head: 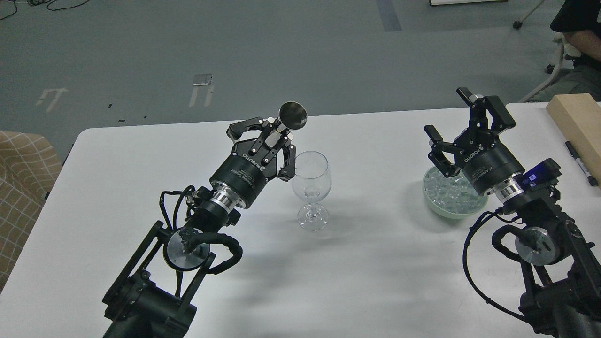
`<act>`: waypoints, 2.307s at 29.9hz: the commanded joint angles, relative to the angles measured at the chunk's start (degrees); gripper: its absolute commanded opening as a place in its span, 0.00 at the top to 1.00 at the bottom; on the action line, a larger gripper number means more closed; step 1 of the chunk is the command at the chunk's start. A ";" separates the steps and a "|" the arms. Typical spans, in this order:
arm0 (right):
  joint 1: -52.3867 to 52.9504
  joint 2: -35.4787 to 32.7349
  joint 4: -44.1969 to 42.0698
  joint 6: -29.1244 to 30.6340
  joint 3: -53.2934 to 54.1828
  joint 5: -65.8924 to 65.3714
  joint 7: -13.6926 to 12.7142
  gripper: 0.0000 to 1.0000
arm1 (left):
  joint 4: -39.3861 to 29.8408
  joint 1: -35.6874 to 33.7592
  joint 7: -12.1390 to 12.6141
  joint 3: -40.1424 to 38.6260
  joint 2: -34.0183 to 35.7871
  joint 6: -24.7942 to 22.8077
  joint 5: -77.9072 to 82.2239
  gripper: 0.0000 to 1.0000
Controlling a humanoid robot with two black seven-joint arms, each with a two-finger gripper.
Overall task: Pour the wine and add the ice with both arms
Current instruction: 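Carry the silver cup with the left gripper above the wine glass, then tilt the silver cup with the left gripper to pour into the glass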
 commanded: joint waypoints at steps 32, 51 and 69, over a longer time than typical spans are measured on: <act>0.09 0.00 0.28 0.00 0.03 -0.02 0.00 0.00 | 1.83 -0.94 -0.46 -1.22 1.14 -6.43 9.99 0.91; 0.44 0.00 0.19 0.00 0.03 0.07 0.00 0.00 | 1.74 -1.82 -1.33 -1.75 1.76 -6.60 13.67 0.91; 0.35 0.00 0.19 0.00 0.03 0.07 0.00 0.00 | 1.48 -1.82 -3.36 -1.66 2.64 -8.01 16.41 0.91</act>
